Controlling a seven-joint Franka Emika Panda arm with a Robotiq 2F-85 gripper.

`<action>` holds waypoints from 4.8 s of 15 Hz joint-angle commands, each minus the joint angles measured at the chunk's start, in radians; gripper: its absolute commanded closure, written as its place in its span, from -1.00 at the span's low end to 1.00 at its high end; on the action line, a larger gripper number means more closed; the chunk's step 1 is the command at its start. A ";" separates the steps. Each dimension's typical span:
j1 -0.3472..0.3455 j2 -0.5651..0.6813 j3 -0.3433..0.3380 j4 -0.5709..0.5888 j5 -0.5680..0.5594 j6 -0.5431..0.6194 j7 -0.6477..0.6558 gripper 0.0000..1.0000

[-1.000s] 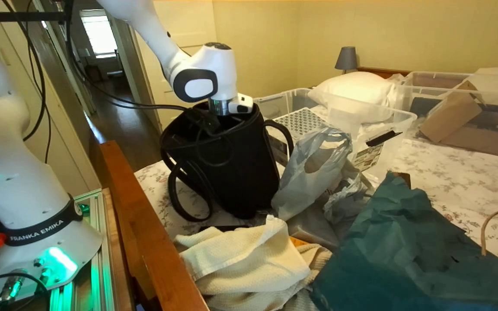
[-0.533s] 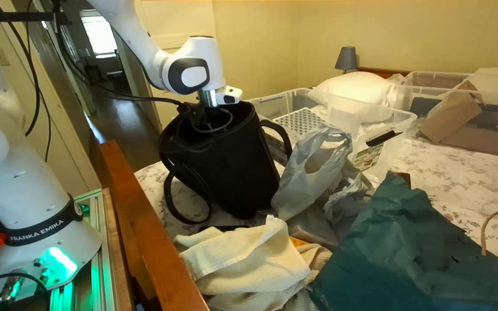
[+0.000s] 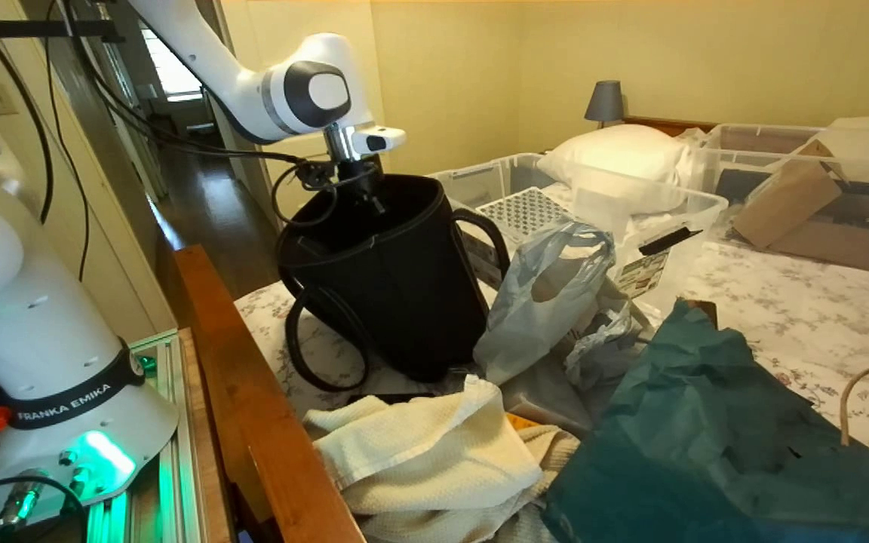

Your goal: Remove the object from the bag and put it in the bucket

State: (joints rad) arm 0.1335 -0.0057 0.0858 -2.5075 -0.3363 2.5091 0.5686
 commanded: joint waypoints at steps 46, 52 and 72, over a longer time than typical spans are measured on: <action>-0.174 0.383 -0.002 0.225 0.609 0.029 -1.047 -1.00; -0.207 0.431 0.042 0.269 0.604 0.025 -1.065 -1.00; -0.303 0.362 0.149 0.202 0.750 0.084 -1.259 0.90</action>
State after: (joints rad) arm -0.2042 0.3984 0.2479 -2.2611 0.4132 2.5713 -0.7356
